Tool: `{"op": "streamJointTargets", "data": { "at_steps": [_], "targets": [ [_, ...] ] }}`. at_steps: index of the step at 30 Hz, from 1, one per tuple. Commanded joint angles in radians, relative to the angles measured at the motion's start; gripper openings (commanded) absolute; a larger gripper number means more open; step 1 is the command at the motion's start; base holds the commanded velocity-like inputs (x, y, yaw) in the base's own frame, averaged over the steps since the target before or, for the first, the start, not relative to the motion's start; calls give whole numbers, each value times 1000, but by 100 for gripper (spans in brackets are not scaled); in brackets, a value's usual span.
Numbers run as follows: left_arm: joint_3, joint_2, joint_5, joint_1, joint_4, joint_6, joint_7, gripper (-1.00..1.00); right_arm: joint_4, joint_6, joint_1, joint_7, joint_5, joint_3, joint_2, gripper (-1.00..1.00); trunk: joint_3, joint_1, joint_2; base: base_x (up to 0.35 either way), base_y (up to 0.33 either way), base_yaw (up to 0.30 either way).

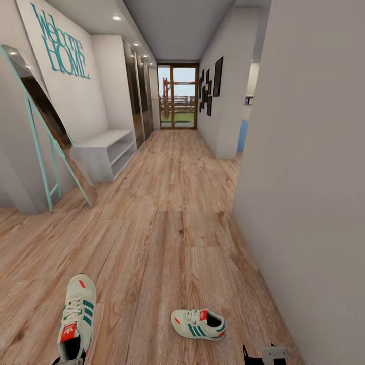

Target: Pick up the two gym shoes and the two sandals from the corridor floor and place them onto the hallstand (shoe rack) in the corridor, making sure they are on the rack and not on the floor. Arrange them so the two gym shoes are next to each other and the two sandals are next to each other.

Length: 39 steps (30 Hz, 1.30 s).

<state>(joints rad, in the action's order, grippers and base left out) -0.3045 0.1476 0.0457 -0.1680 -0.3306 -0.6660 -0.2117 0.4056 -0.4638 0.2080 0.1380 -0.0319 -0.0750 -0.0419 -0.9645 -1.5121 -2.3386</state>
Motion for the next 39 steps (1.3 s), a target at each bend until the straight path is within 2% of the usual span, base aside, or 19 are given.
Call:
{"op": "streamJointTargets", "data": {
  "at_steps": [1,11,22,39],
  "targets": [
    [-6,0,5,-1,1,-1,-10,-100,-1,-1,1,10,-3,-8,-1,100,-2,0,0,0,-2,0],
    [-6,0,6,-1,0,-2,-9,-100,-1,-1,1,9,-4,-8,-1,100,-18,0,0,5,-1,17],
    [-5,0,6,-1,-1,-1,-11,-100,-1,-2,1,11,-5,-8,-1,100,-30,0,0,160,-142,184],
    [-5,1,6,-1,0,-1,-8,-100,-1,-2,1,12,-5,-7,-1,100,-33,0,0,52,-36,65]
  ]
}}
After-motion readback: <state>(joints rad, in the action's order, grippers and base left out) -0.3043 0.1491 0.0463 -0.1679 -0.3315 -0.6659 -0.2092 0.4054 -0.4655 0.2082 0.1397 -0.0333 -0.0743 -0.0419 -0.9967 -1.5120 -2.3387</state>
